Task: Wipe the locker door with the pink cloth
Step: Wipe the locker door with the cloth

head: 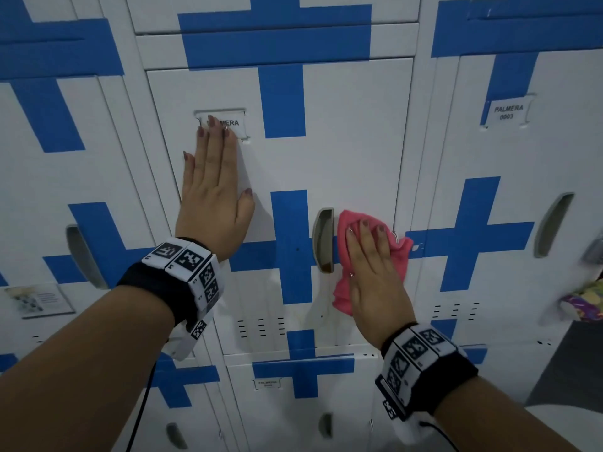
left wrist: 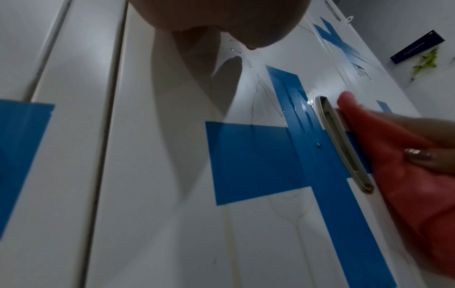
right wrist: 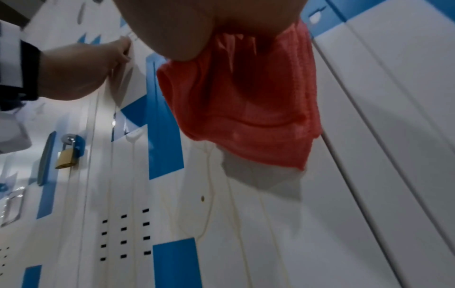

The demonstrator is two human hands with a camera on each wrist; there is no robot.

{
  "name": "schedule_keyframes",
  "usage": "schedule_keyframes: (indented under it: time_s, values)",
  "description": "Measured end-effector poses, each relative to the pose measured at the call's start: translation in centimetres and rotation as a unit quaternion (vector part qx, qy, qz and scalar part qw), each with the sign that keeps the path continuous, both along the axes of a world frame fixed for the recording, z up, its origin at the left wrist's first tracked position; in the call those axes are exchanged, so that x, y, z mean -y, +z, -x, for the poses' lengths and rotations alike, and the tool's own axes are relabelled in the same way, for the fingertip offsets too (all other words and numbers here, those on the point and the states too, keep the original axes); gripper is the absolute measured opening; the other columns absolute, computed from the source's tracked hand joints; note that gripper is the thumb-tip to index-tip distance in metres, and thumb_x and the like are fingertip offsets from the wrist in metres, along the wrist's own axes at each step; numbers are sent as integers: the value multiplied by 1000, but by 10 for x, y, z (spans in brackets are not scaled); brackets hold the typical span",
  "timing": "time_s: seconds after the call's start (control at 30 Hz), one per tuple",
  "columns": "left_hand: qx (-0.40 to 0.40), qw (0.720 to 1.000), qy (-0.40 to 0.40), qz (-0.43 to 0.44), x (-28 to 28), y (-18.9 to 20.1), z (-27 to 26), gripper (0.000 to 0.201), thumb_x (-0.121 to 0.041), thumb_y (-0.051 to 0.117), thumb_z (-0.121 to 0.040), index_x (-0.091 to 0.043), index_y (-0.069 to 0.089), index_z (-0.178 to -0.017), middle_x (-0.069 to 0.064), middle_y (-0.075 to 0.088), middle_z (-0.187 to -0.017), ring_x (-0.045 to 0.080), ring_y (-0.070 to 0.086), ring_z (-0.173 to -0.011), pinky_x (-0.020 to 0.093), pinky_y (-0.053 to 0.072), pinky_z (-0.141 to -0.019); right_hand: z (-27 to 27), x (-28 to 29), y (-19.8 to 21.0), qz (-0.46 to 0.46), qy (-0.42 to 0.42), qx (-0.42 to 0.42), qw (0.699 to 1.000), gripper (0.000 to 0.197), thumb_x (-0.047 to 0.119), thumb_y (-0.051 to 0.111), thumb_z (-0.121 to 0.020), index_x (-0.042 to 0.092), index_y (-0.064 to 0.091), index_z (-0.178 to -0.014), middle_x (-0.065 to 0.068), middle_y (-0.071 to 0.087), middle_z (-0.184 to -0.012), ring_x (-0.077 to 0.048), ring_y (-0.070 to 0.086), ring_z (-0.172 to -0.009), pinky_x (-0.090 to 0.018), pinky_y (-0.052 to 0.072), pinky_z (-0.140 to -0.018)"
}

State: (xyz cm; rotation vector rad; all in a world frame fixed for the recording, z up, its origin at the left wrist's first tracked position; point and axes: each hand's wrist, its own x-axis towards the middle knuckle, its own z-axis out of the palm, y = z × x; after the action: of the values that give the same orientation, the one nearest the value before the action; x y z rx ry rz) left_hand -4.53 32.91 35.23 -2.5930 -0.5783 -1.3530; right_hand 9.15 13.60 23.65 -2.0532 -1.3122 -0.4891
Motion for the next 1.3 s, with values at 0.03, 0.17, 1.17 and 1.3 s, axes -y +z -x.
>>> schedule_keyframes:
  time_s: [0.03, 0.17, 1.17, 1.3]
  values:
    - [1, 1000, -1, 1, 0, 0, 0, 73, -27, 31, -88, -9, -4, -149, 9, -11, -158, 13, -17, -142, 35, -12, -116, -3, -4, 0, 17, -18, 24, 999, 74, 42, 22, -81, 24, 0, -149, 7, -15, -154, -18, -21, -141, -36, -12, -112]
    - [4, 1000, 0, -1, 0, 0, 0, 73, -27, 31, -88, -9, -4, -149, 9, -11, -158, 12, -17, -142, 35, -11, -116, -18, -6, -20, 87, -32, 93, 991, 110, 26, 72, -75, 28, -11, -148, 4, -12, -156, -20, -17, -142, -44, -2, -113]
    - [28, 1000, -3, 4, 4, -2, -4, 74, -26, 35, -88, -8, -2, -149, 10, -8, -158, 17, -13, -144, 41, -5, -118, 4, 16, -11, -4, 18, 1, 1000, 127, 10, 78, -71, 44, -22, -141, 24, -23, -151, -5, -17, -142, -37, -5, -117]
    - [29, 1000, 1, 7, 5, -2, -5, 74, -26, 36, -88, -8, -2, -149, 9, -7, -158, 16, -13, -144, 41, -5, -118, -4, 2, 49, -91, -14, 19, 996, 118, 3, 74, -71, 39, -13, -142, 26, -24, -147, -6, -21, -140, -41, -1, -116]
